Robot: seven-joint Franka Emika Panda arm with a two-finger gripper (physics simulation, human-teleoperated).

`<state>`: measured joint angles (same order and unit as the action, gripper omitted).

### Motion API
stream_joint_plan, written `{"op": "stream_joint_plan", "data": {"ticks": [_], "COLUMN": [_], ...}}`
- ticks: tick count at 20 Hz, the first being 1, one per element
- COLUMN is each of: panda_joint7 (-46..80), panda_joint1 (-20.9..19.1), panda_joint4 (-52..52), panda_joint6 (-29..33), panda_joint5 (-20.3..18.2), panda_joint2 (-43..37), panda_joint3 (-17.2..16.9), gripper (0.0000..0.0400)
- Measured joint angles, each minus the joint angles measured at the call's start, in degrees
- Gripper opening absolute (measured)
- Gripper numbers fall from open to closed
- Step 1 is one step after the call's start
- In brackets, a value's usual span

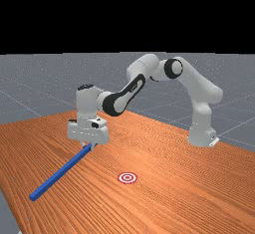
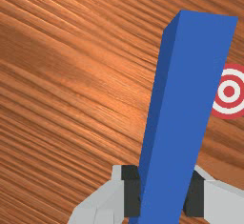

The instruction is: Pull the pivot to the target area

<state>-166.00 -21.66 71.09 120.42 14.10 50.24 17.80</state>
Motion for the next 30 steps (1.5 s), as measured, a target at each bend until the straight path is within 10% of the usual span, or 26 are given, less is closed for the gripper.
{"op": "stream_joint_plan", "data": {"ticks": [15, 24, 30], "panda_joint7": [0.00, 0.00, 0.00], "panda_joint1": [5.89, -3.59, -2.12], "panda_joint4": [3.84, 50.82, 55.06], "panda_joint6": [2.65, 24.09, 25.66], "panda_joint5": [7.06, 1.93, 2.45], "panda_joint2": [2.35, -23.78, -26.02], "panda_joint3": [6.37, 8.97, 10.45], "gripper": [0.0096, 0.0098, 0.0095]}}
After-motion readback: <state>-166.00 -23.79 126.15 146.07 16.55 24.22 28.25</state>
